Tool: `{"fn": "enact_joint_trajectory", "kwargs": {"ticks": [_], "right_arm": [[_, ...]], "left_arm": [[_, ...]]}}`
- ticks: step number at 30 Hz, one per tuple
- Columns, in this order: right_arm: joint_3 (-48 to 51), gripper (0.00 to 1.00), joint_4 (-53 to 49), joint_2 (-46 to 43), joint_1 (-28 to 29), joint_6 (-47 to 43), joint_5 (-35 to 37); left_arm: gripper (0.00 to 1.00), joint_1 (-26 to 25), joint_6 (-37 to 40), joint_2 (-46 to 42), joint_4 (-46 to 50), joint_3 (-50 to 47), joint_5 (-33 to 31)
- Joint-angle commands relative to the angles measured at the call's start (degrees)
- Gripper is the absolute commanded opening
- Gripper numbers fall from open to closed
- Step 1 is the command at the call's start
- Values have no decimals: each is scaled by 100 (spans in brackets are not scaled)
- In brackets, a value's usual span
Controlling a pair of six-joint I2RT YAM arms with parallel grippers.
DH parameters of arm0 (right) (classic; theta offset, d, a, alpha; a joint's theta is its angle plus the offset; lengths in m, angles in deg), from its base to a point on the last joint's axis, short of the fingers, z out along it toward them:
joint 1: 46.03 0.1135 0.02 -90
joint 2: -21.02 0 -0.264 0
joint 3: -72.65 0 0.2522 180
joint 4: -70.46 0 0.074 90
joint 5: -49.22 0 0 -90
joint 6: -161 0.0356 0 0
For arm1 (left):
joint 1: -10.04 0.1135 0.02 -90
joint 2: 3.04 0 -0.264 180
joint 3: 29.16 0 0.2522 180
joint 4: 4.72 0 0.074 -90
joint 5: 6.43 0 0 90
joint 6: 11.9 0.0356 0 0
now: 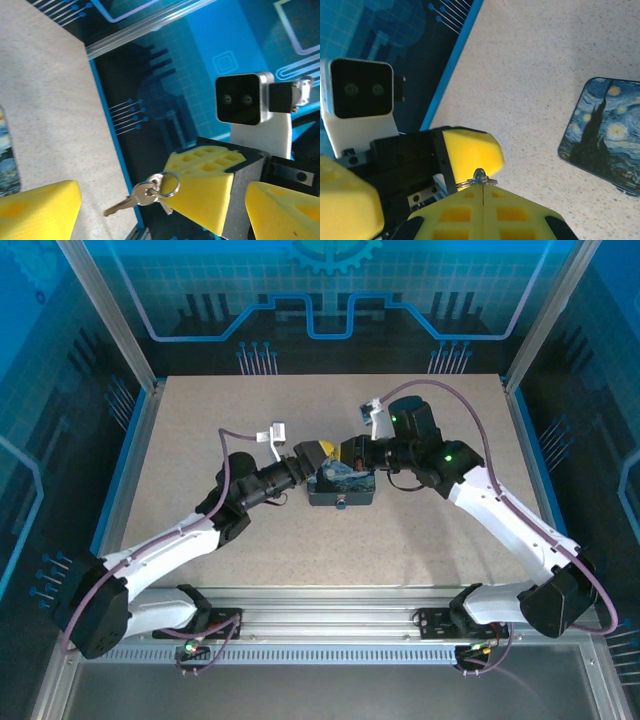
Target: Unlock the padlock with the key
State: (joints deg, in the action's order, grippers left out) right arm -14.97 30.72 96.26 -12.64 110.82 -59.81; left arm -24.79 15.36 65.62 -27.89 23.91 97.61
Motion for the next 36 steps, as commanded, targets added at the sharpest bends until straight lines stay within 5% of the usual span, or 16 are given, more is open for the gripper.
{"fn": "enact_joint_trajectory", "kwargs": {"ticks": [1, 9, 26, 36], "right_arm": [[89, 0, 509, -97, -53, 411, -245], [266, 0, 912, -146, -60, 661, -338], [610, 0, 961, -505, -201, 745, -172], [660, 0, 1053, -543, -247, 768, -124]], "left_arm": [[86, -92, -200, 127, -862, -55, 164], [85, -121, -317, 132, -1145, -64, 175], [56, -88, -366, 76, -1006, -90, 134], [47, -77, -584, 274, -1115, -109, 321]]}}
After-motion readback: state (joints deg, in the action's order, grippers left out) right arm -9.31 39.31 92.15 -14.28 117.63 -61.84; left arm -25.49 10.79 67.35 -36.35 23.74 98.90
